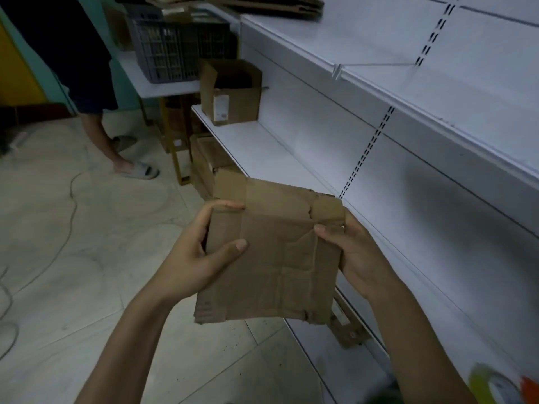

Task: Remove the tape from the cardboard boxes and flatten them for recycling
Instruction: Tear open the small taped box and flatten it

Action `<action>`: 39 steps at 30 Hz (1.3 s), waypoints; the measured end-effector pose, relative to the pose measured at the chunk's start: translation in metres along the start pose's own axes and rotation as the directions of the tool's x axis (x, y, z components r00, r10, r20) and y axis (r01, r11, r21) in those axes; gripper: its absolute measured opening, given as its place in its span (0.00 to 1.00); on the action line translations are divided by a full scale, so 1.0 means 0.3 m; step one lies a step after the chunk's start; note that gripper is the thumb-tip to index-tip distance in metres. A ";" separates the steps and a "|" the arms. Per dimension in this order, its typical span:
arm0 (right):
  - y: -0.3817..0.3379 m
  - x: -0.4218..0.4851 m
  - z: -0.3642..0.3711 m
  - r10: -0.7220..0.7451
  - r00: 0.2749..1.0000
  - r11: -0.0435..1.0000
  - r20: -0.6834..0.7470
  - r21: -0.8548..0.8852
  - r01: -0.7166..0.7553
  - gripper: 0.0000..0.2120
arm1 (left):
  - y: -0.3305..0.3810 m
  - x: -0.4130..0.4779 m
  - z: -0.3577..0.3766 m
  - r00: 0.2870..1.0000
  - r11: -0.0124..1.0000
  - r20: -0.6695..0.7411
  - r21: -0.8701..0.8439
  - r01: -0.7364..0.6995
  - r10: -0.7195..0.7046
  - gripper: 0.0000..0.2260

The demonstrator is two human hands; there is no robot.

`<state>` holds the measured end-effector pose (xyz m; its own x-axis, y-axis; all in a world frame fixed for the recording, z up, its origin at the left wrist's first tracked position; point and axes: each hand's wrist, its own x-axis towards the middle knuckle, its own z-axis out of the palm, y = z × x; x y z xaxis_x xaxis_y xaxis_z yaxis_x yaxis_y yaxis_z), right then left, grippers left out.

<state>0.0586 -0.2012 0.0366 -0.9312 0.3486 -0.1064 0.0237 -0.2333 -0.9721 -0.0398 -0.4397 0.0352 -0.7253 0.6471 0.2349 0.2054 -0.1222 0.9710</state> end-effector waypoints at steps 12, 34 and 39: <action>0.056 0.210 0.171 -0.156 0.981 0.727 0.119 -0.659 0.195 0.43 | 0.056 0.163 -0.070 0.907 0.427 0.377 0.800 -0.420 0.186 0.15; -0.206 0.928 0.417 -0.499 0.799 0.853 -0.335 -0.353 0.385 0.37 | -0.057 0.837 -0.461 0.868 0.995 -0.486 0.070 -0.075 0.100 0.10; -0.382 1.041 0.501 -0.632 0.698 0.768 -0.338 -0.393 0.505 0.32 | 0.075 1.016 -0.561 0.852 0.980 -0.484 0.073 -0.187 0.199 0.12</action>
<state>-0.2898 -0.2021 0.1461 -0.5416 0.6976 0.4691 -0.3090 0.3538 -0.8828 -0.3668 -0.3718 0.1361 -0.8953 0.1634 0.4145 0.3848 -0.1854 0.9042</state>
